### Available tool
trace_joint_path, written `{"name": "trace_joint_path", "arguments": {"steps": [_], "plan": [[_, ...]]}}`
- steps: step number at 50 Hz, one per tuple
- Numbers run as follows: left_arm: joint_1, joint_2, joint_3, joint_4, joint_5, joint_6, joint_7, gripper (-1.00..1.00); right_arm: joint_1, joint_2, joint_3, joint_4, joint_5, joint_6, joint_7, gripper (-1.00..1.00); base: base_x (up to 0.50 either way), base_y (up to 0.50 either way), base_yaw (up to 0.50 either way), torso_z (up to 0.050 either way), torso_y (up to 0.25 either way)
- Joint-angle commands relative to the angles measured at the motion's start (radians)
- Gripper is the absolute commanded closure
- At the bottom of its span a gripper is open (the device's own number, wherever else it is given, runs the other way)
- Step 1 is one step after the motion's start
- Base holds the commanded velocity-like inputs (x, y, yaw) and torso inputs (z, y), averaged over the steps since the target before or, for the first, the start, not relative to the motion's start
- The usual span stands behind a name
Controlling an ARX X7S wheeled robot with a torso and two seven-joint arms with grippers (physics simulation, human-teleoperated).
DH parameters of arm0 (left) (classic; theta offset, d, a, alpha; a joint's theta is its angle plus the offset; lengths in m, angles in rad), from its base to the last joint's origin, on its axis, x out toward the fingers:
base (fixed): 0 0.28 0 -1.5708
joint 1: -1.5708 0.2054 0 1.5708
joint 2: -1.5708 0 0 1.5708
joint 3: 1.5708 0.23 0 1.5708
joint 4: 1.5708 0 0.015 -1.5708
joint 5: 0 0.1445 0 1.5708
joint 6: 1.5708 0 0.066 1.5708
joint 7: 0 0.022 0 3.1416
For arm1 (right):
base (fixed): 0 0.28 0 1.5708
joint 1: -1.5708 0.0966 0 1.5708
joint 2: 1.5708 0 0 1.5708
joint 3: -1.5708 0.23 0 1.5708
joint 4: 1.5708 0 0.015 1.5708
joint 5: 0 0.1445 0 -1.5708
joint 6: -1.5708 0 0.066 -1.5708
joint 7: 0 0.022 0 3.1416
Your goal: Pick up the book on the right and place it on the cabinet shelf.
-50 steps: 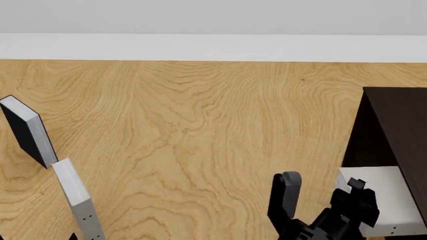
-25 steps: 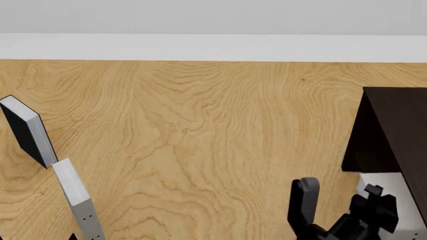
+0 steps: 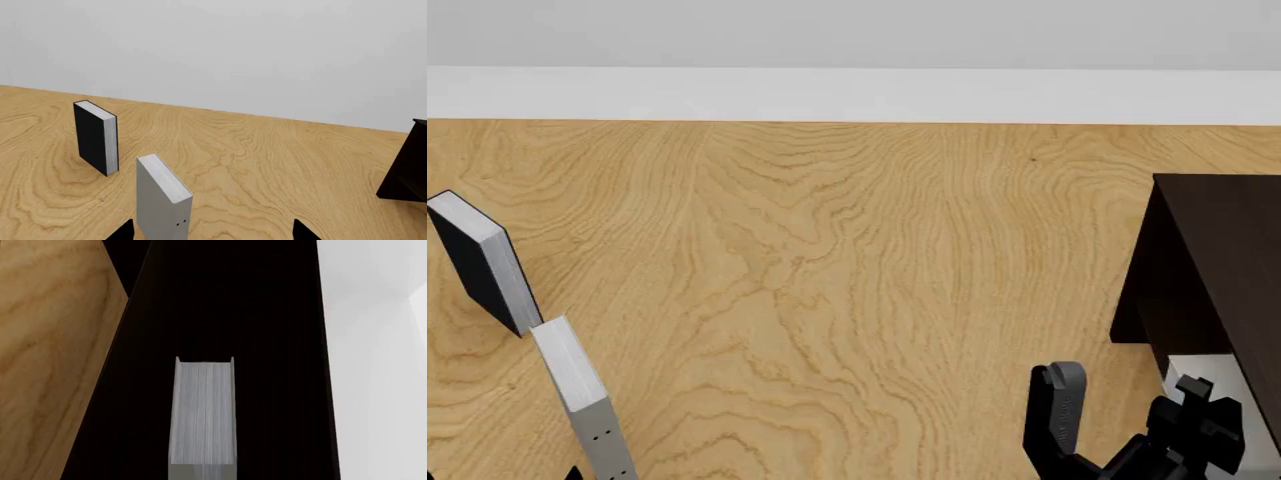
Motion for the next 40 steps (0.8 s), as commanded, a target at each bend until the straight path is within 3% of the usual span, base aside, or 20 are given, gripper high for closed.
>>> {"name": "trace_joint_path", "arguments": {"steps": [1, 40], "plan": [[-0.006, 0.011, -0.012, 0.001, -0.007, -0.019, 0.004, -1.00, 0.007, 0.002, -0.018, 0.027, -0.086, 0.036, -0.001, 1.00, 0.00, 0.00, 0.00, 0.000, 0.000], [-0.015, 0.007, -0.009, -0.006, -0.012, -0.013, 0.004, -1.00, -0.024, -0.007, -0.028, 0.084, -0.104, -0.006, -0.030, 1.00, 0.00, 0.00, 0.00, 0.000, 0.001]]}}
